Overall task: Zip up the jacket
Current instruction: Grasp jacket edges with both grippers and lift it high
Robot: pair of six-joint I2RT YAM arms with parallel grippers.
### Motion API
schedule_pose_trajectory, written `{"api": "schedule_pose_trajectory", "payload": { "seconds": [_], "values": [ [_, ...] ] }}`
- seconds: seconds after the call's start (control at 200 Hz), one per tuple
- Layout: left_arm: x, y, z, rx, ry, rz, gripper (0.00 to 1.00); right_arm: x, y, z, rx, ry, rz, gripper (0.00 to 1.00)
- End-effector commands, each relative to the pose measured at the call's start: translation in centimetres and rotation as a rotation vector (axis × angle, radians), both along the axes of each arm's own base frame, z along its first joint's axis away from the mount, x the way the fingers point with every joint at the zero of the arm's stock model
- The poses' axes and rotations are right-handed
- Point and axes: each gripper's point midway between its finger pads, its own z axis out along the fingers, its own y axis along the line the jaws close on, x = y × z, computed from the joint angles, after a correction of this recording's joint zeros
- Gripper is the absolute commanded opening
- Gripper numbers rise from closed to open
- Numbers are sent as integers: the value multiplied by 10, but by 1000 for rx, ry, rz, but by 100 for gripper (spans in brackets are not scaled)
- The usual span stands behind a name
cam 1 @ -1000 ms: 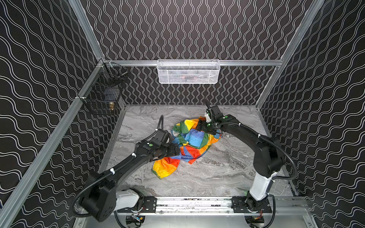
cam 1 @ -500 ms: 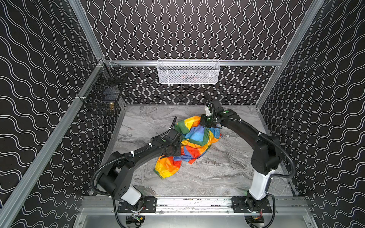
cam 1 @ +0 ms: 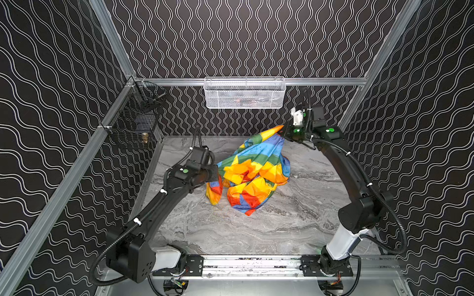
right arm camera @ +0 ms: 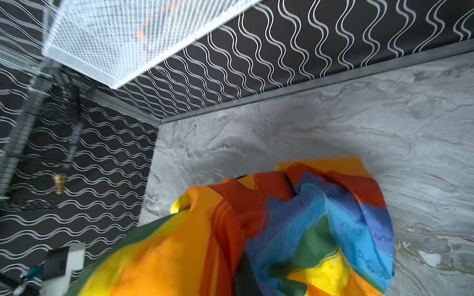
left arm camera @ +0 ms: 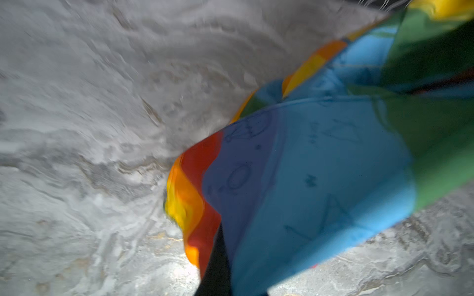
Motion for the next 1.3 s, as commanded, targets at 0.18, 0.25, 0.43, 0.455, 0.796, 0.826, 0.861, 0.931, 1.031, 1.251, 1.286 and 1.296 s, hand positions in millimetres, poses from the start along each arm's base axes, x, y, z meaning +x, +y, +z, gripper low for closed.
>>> {"api": "schedule_pose_trajectory", "payload": {
  "seconds": [0.18,0.25,0.43,0.455,0.796,0.826,0.861,0.931,1.031,1.251,1.286,1.296],
  "values": [
    [19,40,45,48,-32,39,0,2,-61,70,108,-126,-95,0],
    [27,43,62,40,-62,44,0,1,-72,83,144,-153,-96,0],
    [42,36,99,-5,-125,17,0,-10,-76,117,240,-229,-42,0],
    [43,34,103,-12,-133,10,0,-12,-74,122,252,-239,-30,0],
    [38,14,178,-121,-297,-85,0,-47,-60,190,356,-422,86,0],
    [37,15,188,-125,-318,-86,0,-51,-60,197,361,-443,90,0],
    [34,15,199,-128,-340,-86,0,-55,-59,206,367,-462,95,0],
    [29,17,220,-132,-388,-82,0,-64,-59,221,376,-496,107,0],
    [18,23,248,-127,-458,-72,0,-75,-56,236,396,-527,134,0],
    [-3,39,282,-91,-557,-27,0,-94,-54,253,421,-562,163,0],
    [-6,42,284,-81,-565,-14,0,-96,-54,254,425,-559,163,0],
    [-6,43,284,-78,-567,-11,0,-96,-53,254,426,-559,165,0]
  ]
}}
